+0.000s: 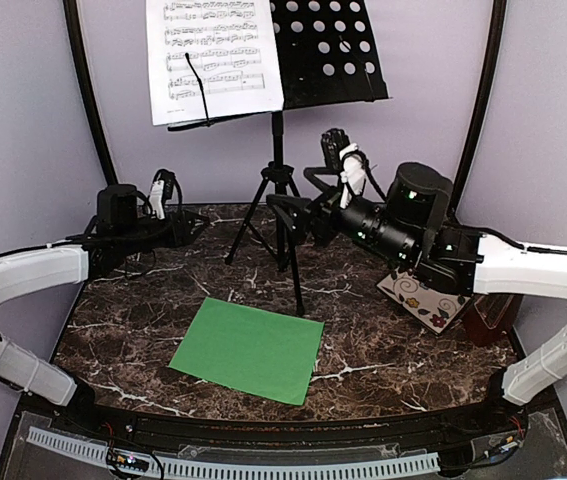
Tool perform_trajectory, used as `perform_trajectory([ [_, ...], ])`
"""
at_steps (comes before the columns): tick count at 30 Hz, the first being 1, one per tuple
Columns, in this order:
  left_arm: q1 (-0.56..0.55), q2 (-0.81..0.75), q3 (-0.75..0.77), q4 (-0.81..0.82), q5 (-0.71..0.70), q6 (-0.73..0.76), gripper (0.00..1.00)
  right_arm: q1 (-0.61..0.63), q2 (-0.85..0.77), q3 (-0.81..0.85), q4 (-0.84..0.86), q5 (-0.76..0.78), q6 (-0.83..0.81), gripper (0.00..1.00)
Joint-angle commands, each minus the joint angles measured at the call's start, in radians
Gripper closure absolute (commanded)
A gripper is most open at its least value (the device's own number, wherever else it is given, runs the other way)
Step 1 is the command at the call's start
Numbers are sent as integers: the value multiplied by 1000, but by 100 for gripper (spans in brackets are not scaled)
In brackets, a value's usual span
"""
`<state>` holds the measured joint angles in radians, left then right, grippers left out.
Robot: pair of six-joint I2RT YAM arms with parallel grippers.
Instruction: Set up the instrument practice props
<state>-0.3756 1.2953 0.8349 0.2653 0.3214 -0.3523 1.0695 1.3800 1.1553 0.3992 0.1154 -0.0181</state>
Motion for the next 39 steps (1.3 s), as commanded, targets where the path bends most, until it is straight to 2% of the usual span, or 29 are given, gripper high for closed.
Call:
perform_trajectory([
  [1, -7, 133, 8, 95, 16, 5, 46, -80, -36, -174, -21, -12, 200, 4],
  [3, -15, 202, 36, 93, 35, 22, 47, -139, -16, -236, -10, -48, 272, 5],
  [8, -23, 350, 113, 89, 79, 29, 61, -190, 73, -325, 35, -110, 314, 7],
  [17, -30, 538, 213, 113, 129, 2, 69, -247, 342, -252, 133, -197, 333, 14],
  [25, -32, 645, 296, 92, 102, 10, 73, -279, 467, -198, 211, -200, 327, 15],
  [31, -32, 715, 387, 61, 79, 5, 75, -283, 527, -154, 247, -280, 341, 28],
  [39, -21, 787, 475, 42, 59, -2, 76, -268, 573, -141, 314, -340, 401, 54],
])
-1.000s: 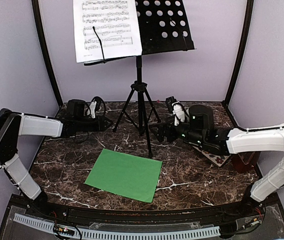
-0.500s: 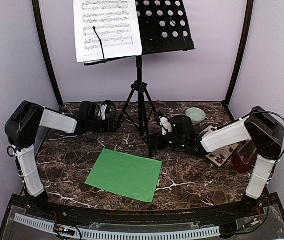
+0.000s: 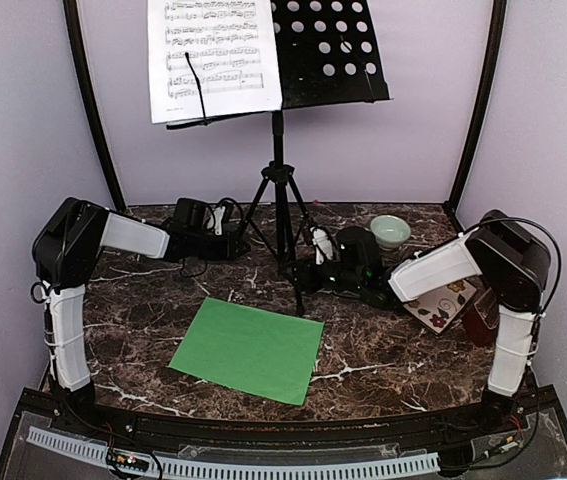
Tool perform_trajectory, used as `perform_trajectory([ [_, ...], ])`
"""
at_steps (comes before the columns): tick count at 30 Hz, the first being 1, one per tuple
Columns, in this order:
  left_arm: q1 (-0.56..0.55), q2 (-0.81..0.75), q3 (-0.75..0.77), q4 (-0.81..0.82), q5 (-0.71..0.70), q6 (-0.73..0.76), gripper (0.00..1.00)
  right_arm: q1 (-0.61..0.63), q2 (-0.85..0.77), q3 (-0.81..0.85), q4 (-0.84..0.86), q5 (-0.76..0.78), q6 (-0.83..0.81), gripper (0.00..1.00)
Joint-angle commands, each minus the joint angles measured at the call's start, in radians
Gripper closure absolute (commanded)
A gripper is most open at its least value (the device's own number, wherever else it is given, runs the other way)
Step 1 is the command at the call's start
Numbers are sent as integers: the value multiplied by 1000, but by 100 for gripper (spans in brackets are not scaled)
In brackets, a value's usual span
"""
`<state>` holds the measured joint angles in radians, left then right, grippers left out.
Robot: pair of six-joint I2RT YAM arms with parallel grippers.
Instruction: Set up the instrument practice props
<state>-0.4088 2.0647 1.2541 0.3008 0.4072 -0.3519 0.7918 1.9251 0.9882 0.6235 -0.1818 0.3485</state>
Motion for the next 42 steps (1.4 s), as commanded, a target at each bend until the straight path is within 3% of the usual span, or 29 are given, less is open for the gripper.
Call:
perform_trajectory([
  [1, 17, 23, 62, 7, -24, -5, 76, 14, 36, 30, 94, -46, 38, 56],
  [8, 30, 33, 83, -10, -12, 25, 76, 57, 76, 56, 117, -42, 55, 69],
  [31, 38, 84, 222, -125, 39, 103, 78, 159, 164, 205, 113, -17, 81, 72],
  [35, 55, 21, 141, -67, 33, 51, 72, 157, 120, 173, 111, -7, 84, 66],
  [42, 109, -127, -47, 16, 7, 6, 63, 138, -37, 55, 18, 30, 119, 43],
])
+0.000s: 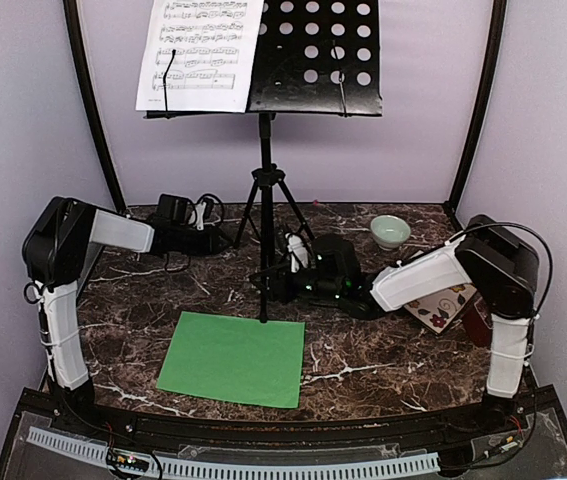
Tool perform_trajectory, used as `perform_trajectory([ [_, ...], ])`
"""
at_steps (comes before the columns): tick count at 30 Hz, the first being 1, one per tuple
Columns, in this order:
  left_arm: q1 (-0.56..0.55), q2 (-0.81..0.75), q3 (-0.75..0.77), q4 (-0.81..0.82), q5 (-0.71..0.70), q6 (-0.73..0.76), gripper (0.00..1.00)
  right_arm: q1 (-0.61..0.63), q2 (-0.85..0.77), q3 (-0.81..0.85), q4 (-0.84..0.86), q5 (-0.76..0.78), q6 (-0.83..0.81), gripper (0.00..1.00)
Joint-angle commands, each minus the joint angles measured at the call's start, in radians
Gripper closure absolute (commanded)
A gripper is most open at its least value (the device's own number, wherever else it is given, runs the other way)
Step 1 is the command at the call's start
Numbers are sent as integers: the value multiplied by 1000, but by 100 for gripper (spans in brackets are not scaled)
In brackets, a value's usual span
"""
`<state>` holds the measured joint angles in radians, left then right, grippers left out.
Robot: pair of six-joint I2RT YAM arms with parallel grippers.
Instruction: Set up the instrument practice props
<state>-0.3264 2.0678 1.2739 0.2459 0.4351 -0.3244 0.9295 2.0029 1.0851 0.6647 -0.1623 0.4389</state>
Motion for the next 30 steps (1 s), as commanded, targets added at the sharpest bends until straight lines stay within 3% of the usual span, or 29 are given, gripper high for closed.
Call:
perform_trajectory([
  [1, 32, -151, -87, 73, -22, -19, 62, -3, -142, -53, -54, 15, 41, 42],
  [6, 43, -256, -201, 100, -30, -15, 61, -15, -237, -138, -208, 40, 133, 44],
  [14, 42, -400, -353, 158, -27, -53, 62, -29, -319, -267, -359, 10, 284, 55],
  [25, 38, -537, -481, 199, -65, -91, 62, -59, -203, -203, -480, -2, 435, 73],
  [30, 39, -557, -539, 169, -87, -128, 63, -61, -158, -183, -503, 21, 485, 76],
])
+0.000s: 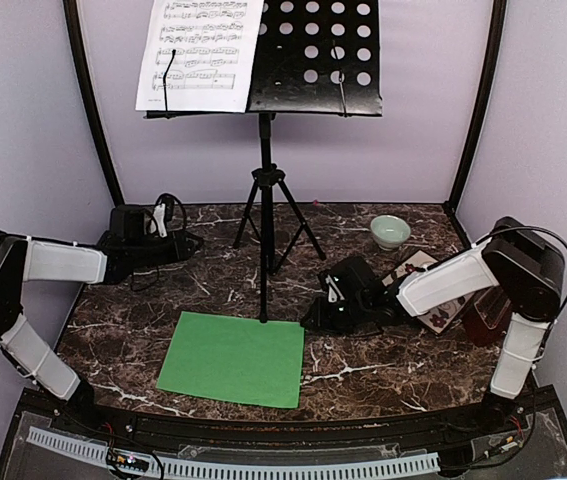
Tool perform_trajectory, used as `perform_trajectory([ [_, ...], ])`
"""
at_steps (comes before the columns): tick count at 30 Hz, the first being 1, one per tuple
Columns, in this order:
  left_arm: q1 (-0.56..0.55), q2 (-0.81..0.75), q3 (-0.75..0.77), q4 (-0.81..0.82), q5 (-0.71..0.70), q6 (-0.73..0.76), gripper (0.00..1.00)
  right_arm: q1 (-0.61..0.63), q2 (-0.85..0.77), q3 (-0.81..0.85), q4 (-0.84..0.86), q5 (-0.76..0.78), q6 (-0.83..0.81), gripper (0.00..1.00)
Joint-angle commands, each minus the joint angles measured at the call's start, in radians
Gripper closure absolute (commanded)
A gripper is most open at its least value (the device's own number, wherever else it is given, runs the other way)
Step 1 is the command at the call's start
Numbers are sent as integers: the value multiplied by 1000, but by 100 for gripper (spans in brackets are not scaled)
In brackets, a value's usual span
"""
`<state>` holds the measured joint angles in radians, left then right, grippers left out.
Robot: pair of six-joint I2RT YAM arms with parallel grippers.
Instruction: Set up the instrument practice props
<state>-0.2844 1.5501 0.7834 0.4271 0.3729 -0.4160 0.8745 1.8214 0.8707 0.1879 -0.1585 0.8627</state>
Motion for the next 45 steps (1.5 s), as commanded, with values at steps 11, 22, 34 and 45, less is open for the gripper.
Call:
perform_trajectory([
  [11, -42, -76, -253, -40, -28, -114, 70, -6, 84, 57, 8, -40, 112, 77],
  [22, -77, -7, -309, 20, -15, -149, 75, -6, 109, 59, 44, -57, 145, 92],
  [34, -78, -174, -328, -14, -70, -120, 68, -4, 4, -41, 14, -115, 54, 100],
  [45, -141, -293, -268, -63, 16, 33, 61, 19, -200, -130, -9, -122, -38, 100],
])
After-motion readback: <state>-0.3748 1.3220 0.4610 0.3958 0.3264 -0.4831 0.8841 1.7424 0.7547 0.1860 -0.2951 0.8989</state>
